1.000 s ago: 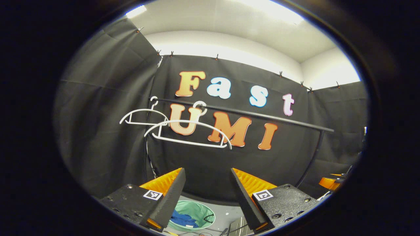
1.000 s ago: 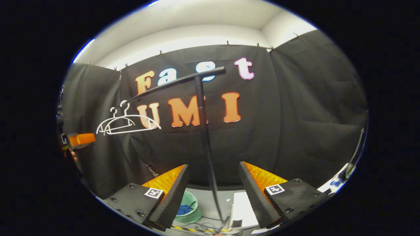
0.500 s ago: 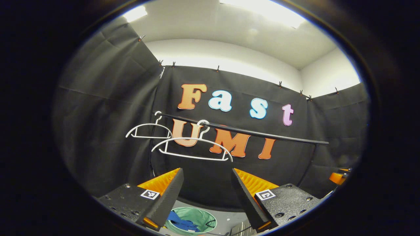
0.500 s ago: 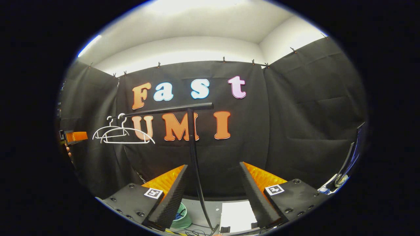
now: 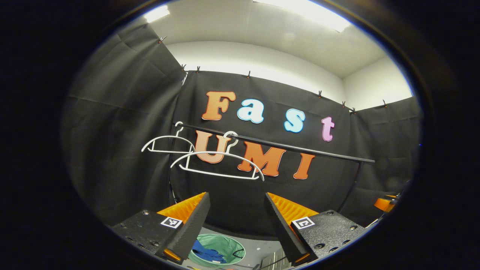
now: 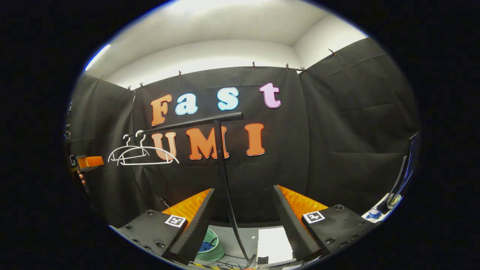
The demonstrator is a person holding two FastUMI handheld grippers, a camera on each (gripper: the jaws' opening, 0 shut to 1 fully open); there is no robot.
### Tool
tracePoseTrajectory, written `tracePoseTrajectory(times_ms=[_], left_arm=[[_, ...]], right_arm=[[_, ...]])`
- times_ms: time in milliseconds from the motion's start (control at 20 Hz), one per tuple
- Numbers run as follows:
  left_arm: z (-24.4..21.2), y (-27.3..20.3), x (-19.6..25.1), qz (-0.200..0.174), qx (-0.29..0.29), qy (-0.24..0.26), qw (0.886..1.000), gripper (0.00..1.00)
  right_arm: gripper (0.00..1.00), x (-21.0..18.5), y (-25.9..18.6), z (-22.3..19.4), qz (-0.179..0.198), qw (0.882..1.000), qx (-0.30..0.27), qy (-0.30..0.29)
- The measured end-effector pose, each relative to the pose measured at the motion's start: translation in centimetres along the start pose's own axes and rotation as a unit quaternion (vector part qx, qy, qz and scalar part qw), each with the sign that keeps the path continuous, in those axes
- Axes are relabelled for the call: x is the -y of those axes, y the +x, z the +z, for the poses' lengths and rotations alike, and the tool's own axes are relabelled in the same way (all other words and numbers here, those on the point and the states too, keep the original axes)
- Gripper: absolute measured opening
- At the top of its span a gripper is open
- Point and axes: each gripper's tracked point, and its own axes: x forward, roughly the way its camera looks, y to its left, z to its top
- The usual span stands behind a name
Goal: Grasp the clothes on the hanger with both hands and then place them into the laundry hamper below.
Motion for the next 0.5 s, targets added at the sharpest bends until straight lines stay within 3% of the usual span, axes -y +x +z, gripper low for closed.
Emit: tracePoseTrajectory(times_ms=[150,350,450,500], left_arm=[[-0.1,-0.1,0.1,-0.004,-0.006,0.0,1.0,0.96],[-0.3,0.2,0.1,-0.006,-0.003,0.002,1.0,0.92],[-0.4,0.4,0.3,-0.009,-0.004,0.0,1.0,0.96],[-0.5,0.5,0.5,-0.012,-0.005,-0.001,1.0,0.96]], right_arm=[[0.98,0.4,-0.1,-0.3,-0.002,1.0,-0.004,0.008],[0.98,1.6,-0.2,0.4,-0.019,1.0,0.004,-0.001],[0.98,1.7,-0.3,0.2,-0.022,1.0,0.004,0.002],[0.89,1.5,-0.2,-0.1,-0.021,1.0,0.0,0.008]])
